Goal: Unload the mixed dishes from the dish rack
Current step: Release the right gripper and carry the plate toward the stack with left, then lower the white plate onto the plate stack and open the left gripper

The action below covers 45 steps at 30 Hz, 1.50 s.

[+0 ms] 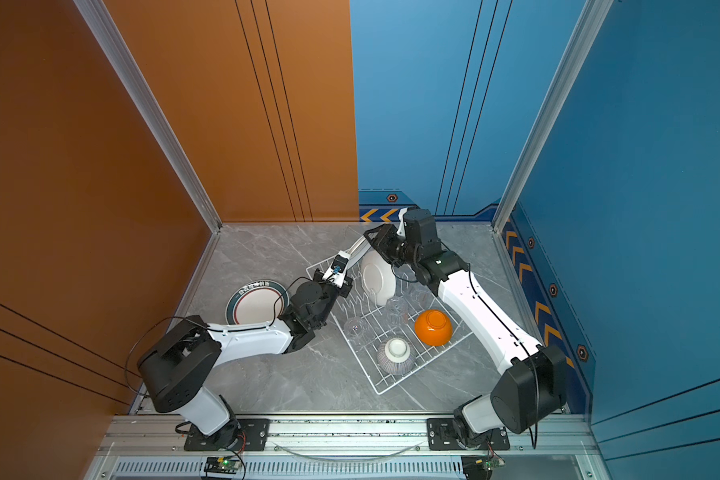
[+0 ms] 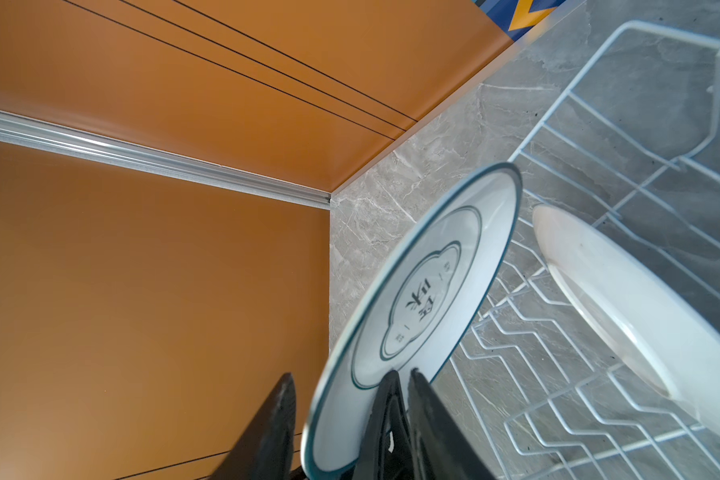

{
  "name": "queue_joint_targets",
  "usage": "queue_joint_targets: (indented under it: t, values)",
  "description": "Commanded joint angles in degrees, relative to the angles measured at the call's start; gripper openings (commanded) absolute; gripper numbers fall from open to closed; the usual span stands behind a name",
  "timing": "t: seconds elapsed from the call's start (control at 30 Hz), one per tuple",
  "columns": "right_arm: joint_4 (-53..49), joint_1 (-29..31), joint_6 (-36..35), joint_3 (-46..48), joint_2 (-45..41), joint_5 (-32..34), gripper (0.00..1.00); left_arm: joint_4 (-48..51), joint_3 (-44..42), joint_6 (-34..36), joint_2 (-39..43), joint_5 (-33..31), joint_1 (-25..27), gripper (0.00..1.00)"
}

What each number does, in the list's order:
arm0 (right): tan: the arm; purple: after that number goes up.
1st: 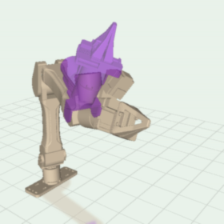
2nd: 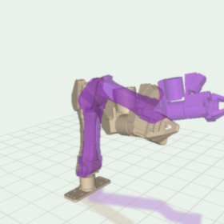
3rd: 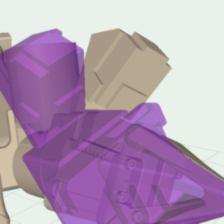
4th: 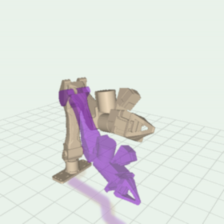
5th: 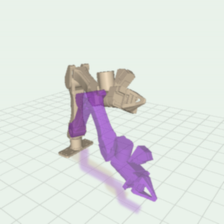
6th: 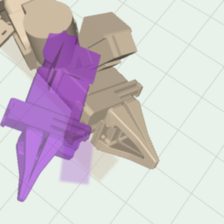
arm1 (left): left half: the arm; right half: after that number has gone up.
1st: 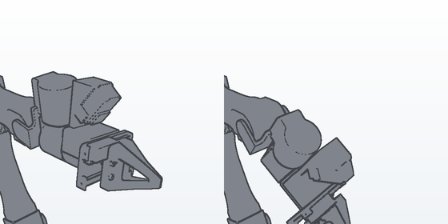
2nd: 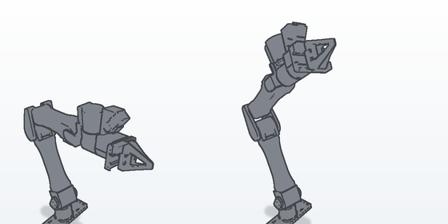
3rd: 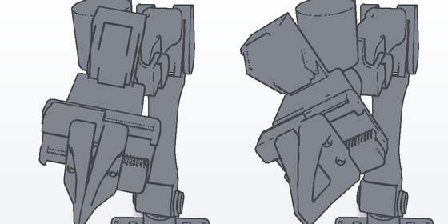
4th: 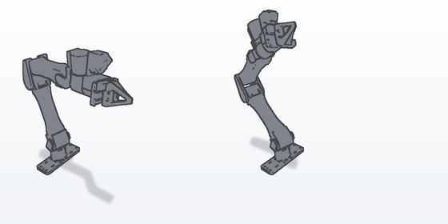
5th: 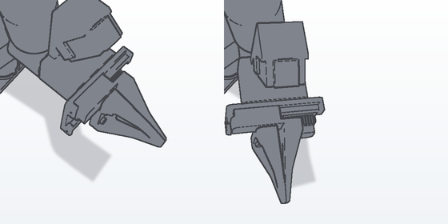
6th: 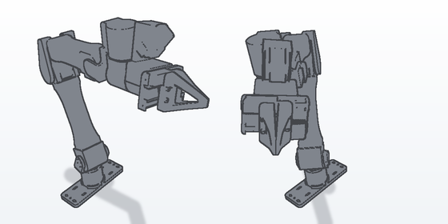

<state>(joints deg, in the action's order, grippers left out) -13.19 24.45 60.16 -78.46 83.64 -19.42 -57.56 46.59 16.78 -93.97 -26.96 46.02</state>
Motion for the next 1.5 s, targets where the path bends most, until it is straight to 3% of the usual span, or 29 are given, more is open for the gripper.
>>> queue_joint_targets:
  t: [0.0, 0.2, 0.37, 0.53, 0.8, 1.07, 1.23, 1.47]
  values:
    - [2.73, -1.25, -2.36, 1.20, -1.18, -0.98, 0.47, -3.07, 1.03, -2.01, 3.09, -1.79, -0.67, 0.00]
    - [3.01, -3.48, -9.19, 4.46, -3.29, 0.30, 0.55, 1.25, 1.71, -5.66, 5.36, -3.92, -1.94, 0.00]
    - [0.89, -4.21, -16.71, 6.64, -3.86, 2.10, 0.64, 12.56, 2.98, -11.66, 11.36, -5.55, -4.76, 0.00]
    - [-2.29, -4.40, -24.56, 6.86, -2.51, 2.61, 0.67, 28.35, 4.24, -24.68, 19.89, -4.59, -10.87, 0.00]
    - [-7.88, -5.13, -33.06, 6.15, 0.66, 6.80, 0.67, 48.63, -1.34, -43.96, 31.93, -5.62, -21.24, 0.00]
    - [-9.66, -5.16, -37.10, 3.36, 6.97, 6.71, 0.66, 60.35, -11.11, -55.44, 44.26, 5.55, -32.74, 0.00]
    - [-11.49, -4.45, -38.89, 1.06, 11.00, 7.00, 0.62, 61.15, -17.26, -60.07, 48.84, 15.12, -41.44, 0.00]
    - [-14.05, -2.79, -41.08, -1.17, 13.81, 10.49, 0.50, 56.29, -23.74, -64.66, 48.14, 24.40, -47.43, 0.00]
